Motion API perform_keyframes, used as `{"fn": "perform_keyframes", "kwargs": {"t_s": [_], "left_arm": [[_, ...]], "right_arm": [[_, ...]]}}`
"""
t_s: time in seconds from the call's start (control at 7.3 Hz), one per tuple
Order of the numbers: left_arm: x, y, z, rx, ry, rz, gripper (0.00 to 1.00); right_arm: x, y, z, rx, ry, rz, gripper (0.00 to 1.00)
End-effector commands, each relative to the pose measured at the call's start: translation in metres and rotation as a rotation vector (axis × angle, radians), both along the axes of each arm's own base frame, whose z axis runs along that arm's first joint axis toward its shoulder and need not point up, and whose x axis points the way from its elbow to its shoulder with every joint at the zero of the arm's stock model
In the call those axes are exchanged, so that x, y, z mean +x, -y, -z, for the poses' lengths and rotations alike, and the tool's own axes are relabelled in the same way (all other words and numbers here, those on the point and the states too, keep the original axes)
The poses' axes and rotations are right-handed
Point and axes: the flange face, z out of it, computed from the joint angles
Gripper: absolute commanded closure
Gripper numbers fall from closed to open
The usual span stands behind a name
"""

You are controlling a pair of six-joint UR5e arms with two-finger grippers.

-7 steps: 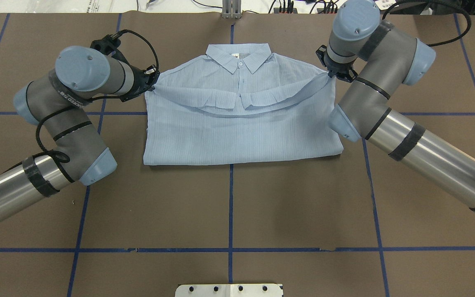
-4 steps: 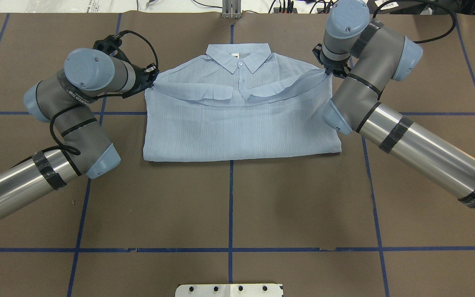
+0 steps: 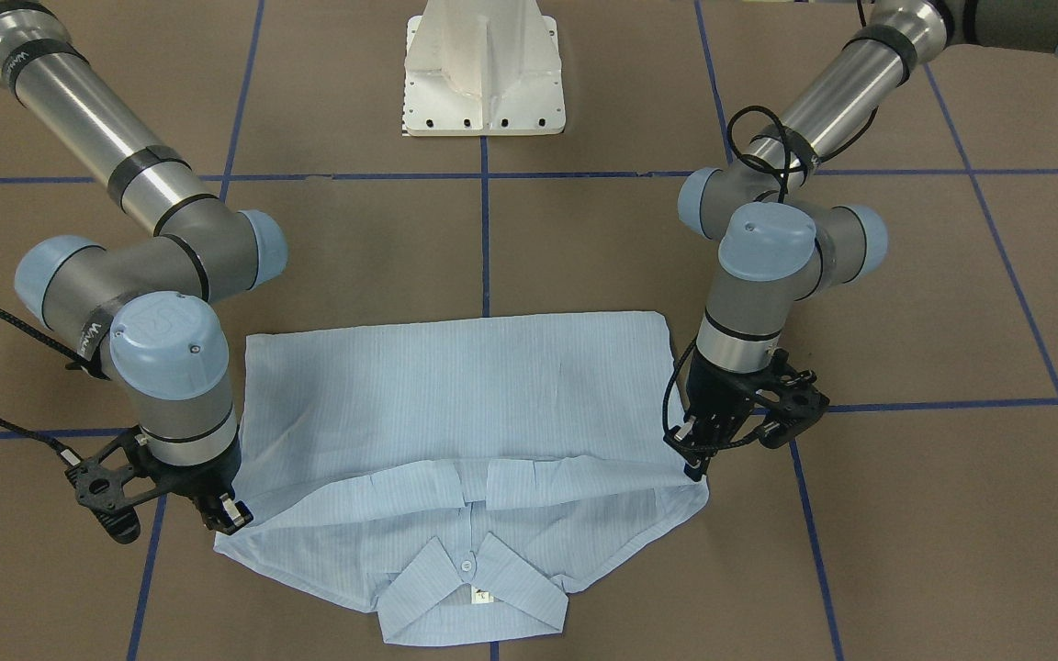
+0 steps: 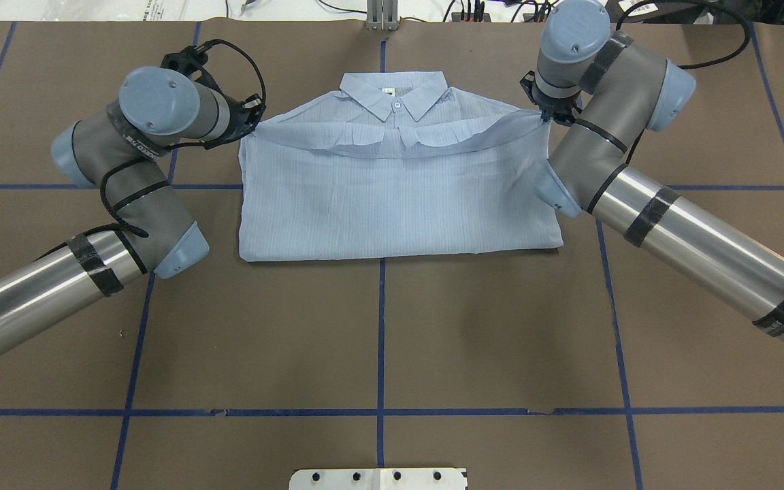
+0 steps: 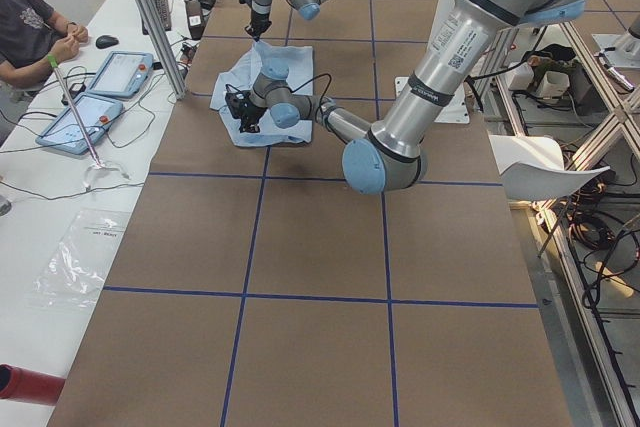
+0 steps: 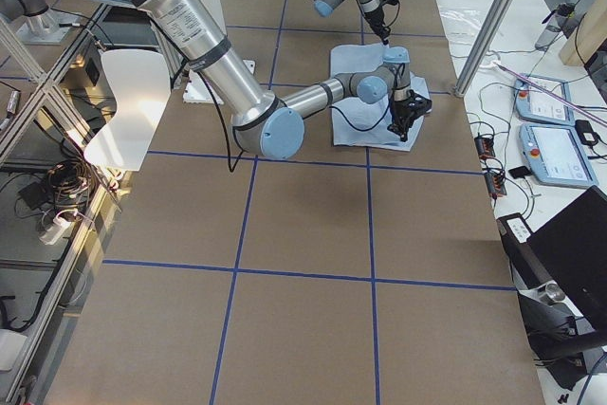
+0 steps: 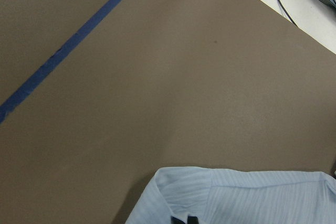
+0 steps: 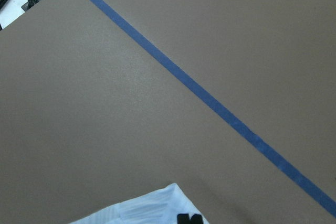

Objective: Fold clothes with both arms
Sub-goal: 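Lower the hem onto the collar and open both grippers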

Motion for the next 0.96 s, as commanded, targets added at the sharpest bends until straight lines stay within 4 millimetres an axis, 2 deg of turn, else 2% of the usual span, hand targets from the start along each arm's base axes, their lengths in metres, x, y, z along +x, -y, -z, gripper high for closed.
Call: {"fn": "perform_keyframes", "kwargs": {"t_s": [0.0,0.14,0.27,0.41,0.55,0.68,0.82], "left_arm": [[0.005,0.007,-0.015,0.008,0.010,0.002,1.00],[0.005,0.008,-0.015,0.009,0.009,0.003,1.00],[0.004,0.009,-0.015,0.008,0.008,0.003,0.96],[-0.003,0.014,-0.014,0.010,0.007,0.014,0.86],[-0.006,0.015,-0.015,0.010,0.007,0.019,0.79],[-0.009,0.017,-0.014,0.014,0.001,0.024,0.79],[-0.022,0.024,-0.005,0.046,-0.033,0.035,0.67]], "right_arm": [[-0.001,0.001,-0.003,0.000,-0.006,0.001,1.00],[-0.002,0.001,0.002,0.007,0.002,0.002,1.00],[-0.003,0.002,0.004,0.009,0.003,0.005,0.69],[-0.003,0.004,0.006,0.027,-0.005,0.037,0.01],[-0.003,0.004,0.007,0.026,-0.001,0.040,0.00],[0.000,0.000,-0.001,0.030,0.004,0.040,0.00],[0.016,-0.019,-0.008,0.082,0.062,0.042,0.00]]}}
